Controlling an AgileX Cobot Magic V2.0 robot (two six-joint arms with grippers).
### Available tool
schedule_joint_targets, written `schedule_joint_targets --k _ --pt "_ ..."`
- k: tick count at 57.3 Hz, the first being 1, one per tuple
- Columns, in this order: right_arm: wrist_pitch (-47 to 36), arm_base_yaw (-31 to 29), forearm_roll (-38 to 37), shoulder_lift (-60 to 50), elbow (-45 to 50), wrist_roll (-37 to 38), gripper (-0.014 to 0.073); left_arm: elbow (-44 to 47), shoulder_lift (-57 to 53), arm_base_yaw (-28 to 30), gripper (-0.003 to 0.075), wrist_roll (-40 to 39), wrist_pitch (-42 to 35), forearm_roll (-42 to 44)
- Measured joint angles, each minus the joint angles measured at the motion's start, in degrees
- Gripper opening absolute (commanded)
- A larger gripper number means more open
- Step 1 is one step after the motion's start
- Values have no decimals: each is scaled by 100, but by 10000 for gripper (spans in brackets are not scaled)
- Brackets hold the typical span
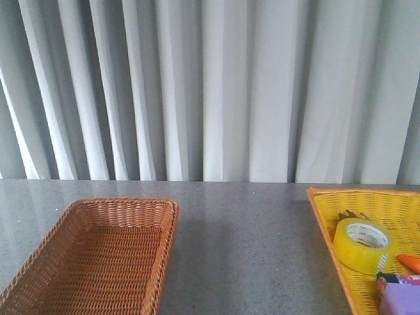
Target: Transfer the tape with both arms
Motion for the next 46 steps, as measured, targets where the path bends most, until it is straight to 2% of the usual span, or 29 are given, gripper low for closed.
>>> schedule_joint_targets --k 12,17,21,25,31,36,46 --pt "-160 0 0 0 0 0 -7 0 0 0 -5 0 -64 0" --pt "-839 0 60 0 0 94 -7 0 0 0 -5 -122 -394 0" --pt "-1727 0 170 0 -10 359 -7 -109 0 0 -5 -244 -515 0" --pt "-1959 0 192 0 -249 672 -7 -438 0 0 -5 -395 -485 0" --pt "-1624 0 18 76 -1194 968 -7 -1180 84 0 -5 -597 -233 0" --pt "-1236 0 -278 635 -2158 986 -7 -1954 500 0 -5 -649 -94 0" --pt "15 194 -442 2250 -3888 976 -7 -3708 2330 0 -5 -572 185 148"
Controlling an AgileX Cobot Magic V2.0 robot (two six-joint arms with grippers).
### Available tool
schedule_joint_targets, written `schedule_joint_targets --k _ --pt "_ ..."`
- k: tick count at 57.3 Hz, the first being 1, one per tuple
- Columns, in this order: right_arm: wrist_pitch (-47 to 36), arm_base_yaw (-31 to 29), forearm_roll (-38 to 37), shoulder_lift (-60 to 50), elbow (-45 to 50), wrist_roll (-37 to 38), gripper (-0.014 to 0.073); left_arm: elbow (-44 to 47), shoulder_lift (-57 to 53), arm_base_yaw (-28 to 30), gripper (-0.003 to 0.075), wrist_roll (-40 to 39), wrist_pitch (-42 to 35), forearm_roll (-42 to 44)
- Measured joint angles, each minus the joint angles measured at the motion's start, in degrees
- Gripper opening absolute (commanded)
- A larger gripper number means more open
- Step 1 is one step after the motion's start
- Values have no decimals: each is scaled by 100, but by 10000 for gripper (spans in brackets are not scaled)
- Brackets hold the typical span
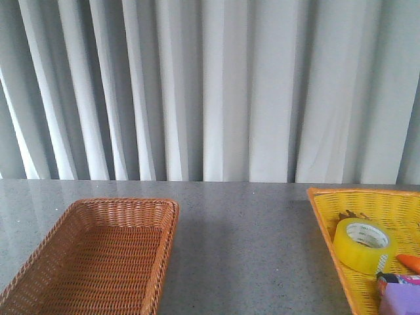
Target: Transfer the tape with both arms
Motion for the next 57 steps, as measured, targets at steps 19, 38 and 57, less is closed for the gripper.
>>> schedule_joint_targets --k 19,38,57 --pt "2181 251 -242 2760 -2261 -178 -7 -1601 2726 -228 -5 30 621 -5" --pt "2764 355 -79 3672 -2288 -6 8 -1609 3105 -228 4 -10 865 -16" --pt "3075 355 -240 3864 -2288 -6 347 -1686 3276 -228 283 -148 963 -125"
